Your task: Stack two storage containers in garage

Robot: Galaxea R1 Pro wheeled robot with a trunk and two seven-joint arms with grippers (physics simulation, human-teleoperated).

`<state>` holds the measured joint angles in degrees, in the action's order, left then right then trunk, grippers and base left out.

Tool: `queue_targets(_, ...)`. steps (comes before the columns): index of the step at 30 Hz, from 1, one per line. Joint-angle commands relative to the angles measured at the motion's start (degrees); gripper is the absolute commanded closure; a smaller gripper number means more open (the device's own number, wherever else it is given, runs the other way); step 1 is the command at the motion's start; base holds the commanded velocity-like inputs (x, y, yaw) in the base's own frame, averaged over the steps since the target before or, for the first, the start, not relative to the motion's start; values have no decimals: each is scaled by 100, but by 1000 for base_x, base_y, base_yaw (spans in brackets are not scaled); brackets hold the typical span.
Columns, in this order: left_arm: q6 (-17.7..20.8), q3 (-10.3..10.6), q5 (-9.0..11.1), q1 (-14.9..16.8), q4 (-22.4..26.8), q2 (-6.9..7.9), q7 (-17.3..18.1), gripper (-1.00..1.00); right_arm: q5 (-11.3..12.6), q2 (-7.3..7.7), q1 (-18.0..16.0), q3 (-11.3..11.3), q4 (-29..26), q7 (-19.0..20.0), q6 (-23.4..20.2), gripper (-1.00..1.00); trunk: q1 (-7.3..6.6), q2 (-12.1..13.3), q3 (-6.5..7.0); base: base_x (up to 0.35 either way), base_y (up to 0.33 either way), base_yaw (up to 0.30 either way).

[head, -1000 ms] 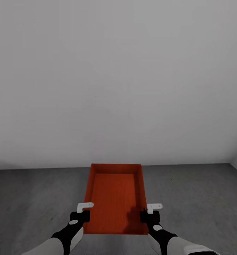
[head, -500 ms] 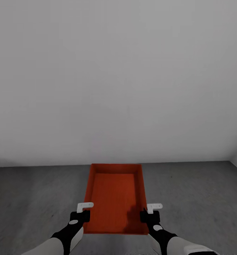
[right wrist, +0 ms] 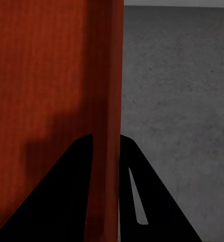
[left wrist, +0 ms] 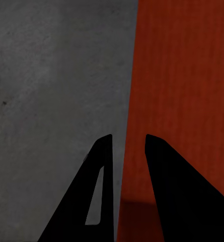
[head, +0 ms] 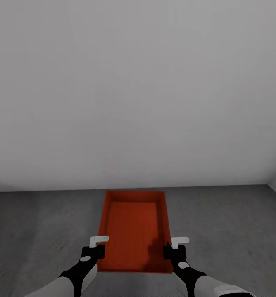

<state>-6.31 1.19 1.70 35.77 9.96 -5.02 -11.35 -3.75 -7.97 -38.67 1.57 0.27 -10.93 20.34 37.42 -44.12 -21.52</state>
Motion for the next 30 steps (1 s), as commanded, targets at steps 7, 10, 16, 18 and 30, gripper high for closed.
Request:
queue_targets(7,-29,-89,23,-1,-21,-3,-60,100,-215,-11,-9,-306,-18,-24,14,100,1,-6,-70,0,0,0)
queue_targets(10,-29,-88,23,-1,-21,-3,-60,100,-220,-13,-9,-306,-18,-24,14,100,1,-6,-97,0,0,0)
queue_targets(16,-29,-89,23,0,-21,1,-60,100,-222,-18,-9,-306,-18,-25,14,100,1,-6,-151,0,0,0)
queue_targets(18,-29,-92,23,0,-21,1,-60,100,-222,-17,-9,-306,-18,-24,14,100,1,-6,-169,0,0,0)
queue_targets(30,-29,-91,23,0,-21,1,-60,100,-222,-12,-9,-306,-18,-24,14,100,1,-6,-278,0,0,0)
